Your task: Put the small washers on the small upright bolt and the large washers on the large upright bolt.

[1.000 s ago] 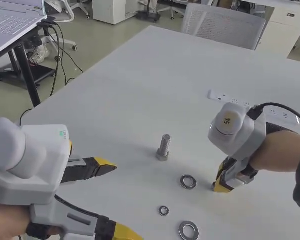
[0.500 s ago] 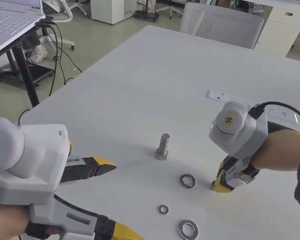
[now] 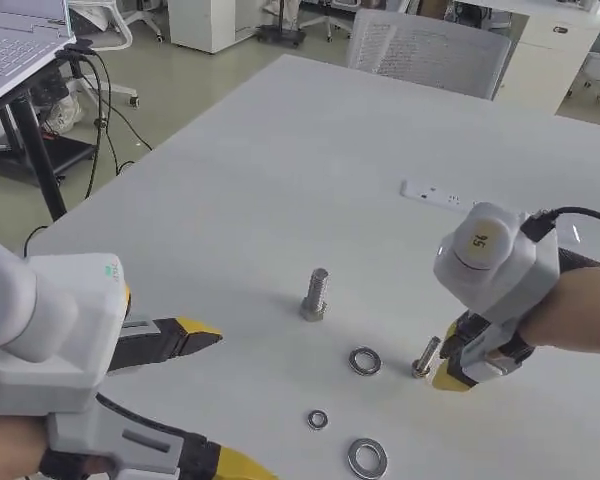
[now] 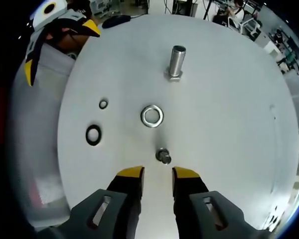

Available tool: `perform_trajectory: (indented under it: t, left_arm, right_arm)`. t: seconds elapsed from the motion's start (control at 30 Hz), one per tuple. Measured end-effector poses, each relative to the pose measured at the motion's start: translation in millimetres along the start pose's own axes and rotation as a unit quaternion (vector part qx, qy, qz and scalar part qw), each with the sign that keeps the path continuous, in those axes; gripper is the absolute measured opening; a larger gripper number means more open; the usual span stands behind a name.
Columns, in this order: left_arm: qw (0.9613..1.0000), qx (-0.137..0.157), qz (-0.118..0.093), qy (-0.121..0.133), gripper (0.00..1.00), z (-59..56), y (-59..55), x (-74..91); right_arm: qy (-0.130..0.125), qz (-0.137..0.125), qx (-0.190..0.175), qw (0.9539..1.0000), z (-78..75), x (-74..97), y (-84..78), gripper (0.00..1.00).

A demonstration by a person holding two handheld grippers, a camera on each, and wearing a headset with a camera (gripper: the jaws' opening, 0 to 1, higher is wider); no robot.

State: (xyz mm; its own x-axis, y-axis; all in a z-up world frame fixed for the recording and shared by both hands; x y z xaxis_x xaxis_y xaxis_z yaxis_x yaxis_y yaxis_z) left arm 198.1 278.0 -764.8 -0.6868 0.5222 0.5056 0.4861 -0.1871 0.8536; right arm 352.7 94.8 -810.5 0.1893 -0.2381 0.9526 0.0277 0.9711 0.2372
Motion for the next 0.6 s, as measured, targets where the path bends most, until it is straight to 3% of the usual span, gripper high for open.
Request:
perform_trajectory:
  t: [0.6]
  left_arm:
    - [1.0,-0.003,0.003,-0.001,0.89,1.1,2.9,-1.6]
  right_arm:
    - [-0.007,-0.023,-0.014,0.9996,18.6,12.9,-8.7,0.25]
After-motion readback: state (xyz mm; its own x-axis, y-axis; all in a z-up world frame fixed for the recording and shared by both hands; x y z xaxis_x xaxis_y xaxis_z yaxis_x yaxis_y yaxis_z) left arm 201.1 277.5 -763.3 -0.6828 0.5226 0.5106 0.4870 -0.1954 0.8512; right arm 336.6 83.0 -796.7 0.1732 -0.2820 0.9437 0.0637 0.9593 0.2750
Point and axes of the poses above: the centre of the closed fingertips' face, and the gripper's own axes: x roughly backward along the fingers, z roughly to its left, y roughly out of its top, the point moved 4 cm from there along x, roughly backward along the fingers, and after that the axes turned 12 degrees about y, right-handed, at the moved point
